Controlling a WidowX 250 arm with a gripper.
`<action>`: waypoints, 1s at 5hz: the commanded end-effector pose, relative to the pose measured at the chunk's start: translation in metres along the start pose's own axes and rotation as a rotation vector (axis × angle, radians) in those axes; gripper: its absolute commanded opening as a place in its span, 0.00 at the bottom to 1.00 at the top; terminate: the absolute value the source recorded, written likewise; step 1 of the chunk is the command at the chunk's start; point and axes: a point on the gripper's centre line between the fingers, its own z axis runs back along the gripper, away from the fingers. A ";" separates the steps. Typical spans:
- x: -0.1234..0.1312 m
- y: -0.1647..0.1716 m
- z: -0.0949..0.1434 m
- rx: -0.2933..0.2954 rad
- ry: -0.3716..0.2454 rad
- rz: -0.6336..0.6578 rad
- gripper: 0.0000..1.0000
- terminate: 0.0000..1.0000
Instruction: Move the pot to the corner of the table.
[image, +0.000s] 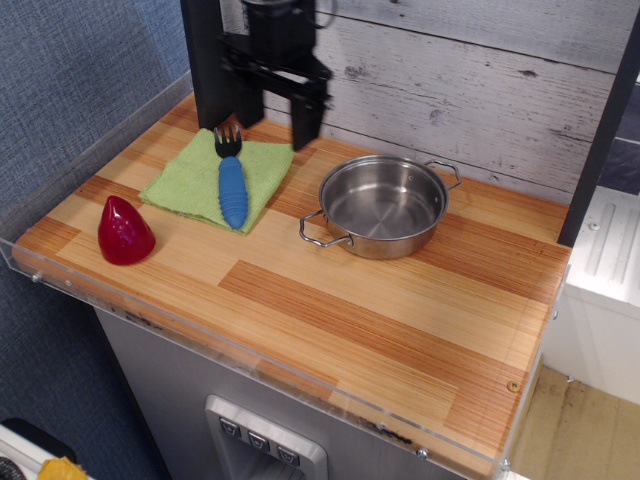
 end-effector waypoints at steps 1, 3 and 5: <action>0.008 -0.029 0.003 0.004 -0.020 -0.085 1.00 0.00; 0.014 -0.033 -0.021 0.014 0.009 -0.087 1.00 0.00; 0.017 -0.039 -0.040 -0.011 0.011 -0.108 1.00 0.00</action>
